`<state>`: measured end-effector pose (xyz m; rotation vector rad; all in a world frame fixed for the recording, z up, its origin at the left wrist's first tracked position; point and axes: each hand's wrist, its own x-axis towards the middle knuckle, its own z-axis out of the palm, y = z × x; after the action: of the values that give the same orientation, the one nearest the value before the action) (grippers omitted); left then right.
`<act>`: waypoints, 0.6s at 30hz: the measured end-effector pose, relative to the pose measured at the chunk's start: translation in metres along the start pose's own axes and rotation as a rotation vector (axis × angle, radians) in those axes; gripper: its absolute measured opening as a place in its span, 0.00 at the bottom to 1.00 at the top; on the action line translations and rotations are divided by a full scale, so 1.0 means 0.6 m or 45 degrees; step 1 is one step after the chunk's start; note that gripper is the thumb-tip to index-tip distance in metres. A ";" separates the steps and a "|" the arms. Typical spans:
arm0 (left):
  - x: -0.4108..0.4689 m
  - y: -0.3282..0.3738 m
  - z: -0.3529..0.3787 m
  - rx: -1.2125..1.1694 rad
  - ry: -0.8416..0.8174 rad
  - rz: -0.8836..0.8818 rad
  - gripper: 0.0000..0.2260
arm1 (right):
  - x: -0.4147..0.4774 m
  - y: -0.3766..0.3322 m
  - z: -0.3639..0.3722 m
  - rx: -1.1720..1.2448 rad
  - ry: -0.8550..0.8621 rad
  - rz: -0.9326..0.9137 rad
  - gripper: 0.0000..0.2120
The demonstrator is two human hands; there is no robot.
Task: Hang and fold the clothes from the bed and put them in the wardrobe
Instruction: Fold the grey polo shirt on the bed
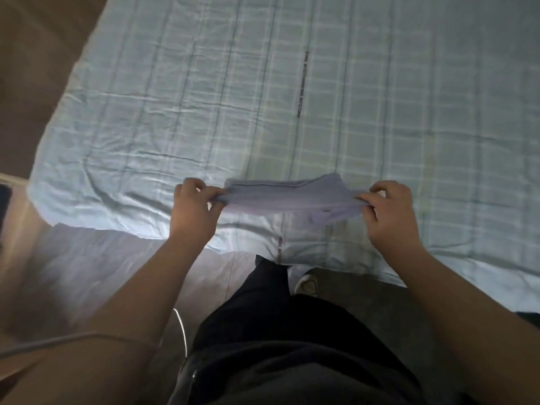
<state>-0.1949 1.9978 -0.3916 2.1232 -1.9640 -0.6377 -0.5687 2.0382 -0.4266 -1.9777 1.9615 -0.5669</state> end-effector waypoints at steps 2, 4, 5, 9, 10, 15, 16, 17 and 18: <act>0.002 -0.005 -0.020 -0.063 -0.028 0.073 0.06 | 0.004 -0.011 -0.023 0.075 -0.023 0.069 0.12; 0.010 0.000 -0.044 -0.252 -0.157 0.080 0.08 | 0.013 -0.027 -0.050 0.187 -0.101 0.204 0.11; 0.015 0.007 -0.057 -0.372 -0.233 0.042 0.09 | 0.019 -0.033 -0.062 0.242 -0.141 0.270 0.11; 0.041 0.020 -0.095 -0.735 -0.376 -0.122 0.04 | 0.051 -0.049 -0.100 0.512 -0.222 0.497 0.08; 0.053 0.019 -0.097 -0.787 -0.372 -0.132 0.02 | 0.063 -0.049 -0.102 0.578 -0.238 0.549 0.06; 0.156 0.009 -0.053 -0.972 -0.400 -0.269 0.03 | 0.147 -0.036 -0.056 0.736 -0.192 0.810 0.03; 0.182 0.008 -0.038 -0.959 -0.404 -0.286 0.03 | 0.167 -0.033 -0.040 0.755 -0.168 0.852 0.04; 0.210 0.007 -0.021 -0.929 -0.405 -0.294 0.02 | 0.189 -0.027 -0.020 0.761 -0.146 0.893 0.05; 0.239 0.006 -0.006 -0.901 -0.400 -0.298 0.03 | 0.212 -0.021 -0.001 0.751 -0.124 0.921 0.05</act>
<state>-0.1917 1.8561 -0.4137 1.8642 -1.2995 -1.5183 -0.5587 1.9117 -0.4115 -0.8551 1.9605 -0.7126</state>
